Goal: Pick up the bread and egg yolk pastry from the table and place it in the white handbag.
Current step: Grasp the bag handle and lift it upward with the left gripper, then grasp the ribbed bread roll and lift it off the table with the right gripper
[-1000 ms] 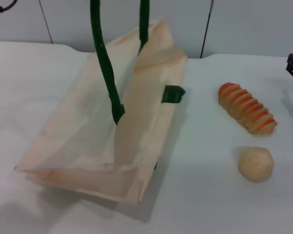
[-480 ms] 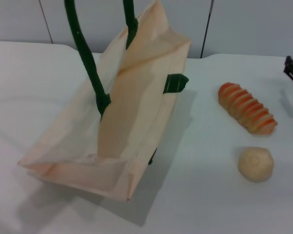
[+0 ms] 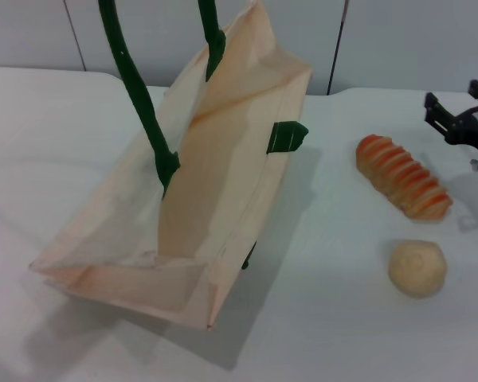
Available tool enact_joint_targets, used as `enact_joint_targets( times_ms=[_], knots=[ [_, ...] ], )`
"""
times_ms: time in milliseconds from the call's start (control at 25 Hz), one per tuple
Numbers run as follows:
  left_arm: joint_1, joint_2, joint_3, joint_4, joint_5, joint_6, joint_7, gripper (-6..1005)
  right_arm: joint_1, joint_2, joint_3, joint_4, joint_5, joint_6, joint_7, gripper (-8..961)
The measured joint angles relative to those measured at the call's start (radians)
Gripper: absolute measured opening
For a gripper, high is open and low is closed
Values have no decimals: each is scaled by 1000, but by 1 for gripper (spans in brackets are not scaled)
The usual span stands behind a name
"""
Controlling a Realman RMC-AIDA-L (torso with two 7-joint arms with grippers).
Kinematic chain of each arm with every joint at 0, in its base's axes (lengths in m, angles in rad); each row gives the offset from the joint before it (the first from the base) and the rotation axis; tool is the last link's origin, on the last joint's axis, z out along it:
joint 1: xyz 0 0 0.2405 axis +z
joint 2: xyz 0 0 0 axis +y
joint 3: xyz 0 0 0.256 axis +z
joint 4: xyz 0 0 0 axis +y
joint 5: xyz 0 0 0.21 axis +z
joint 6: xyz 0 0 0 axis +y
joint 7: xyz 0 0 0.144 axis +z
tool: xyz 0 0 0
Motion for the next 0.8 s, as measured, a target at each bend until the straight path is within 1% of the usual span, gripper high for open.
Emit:
enact_joint_targets(
  times_ms=[120, 200, 280, 400, 800],
  knots=[
    [0, 0, 0, 0, 12, 0, 0, 129, -7, -3, -1, 4, -38, -76, 45, 776],
    [0, 0, 0, -1, 28, 0, -2, 129, -11, -5, -5, 5, -55, -103, 63, 776],
    [0, 0, -1, -1, 42, 0, -5, 129, -12, -5, -9, 4, -84, -108, 74, 776],
    [-2, 0, -1, -4, 53, 1, -6, 129, -12, -7, -11, -1, -181, -109, 121, 776],
    [-2, 0, -1, -10, 88, 1, -9, 122, -25, -10, -12, 5, -254, -110, 144, 778]
  ],
)
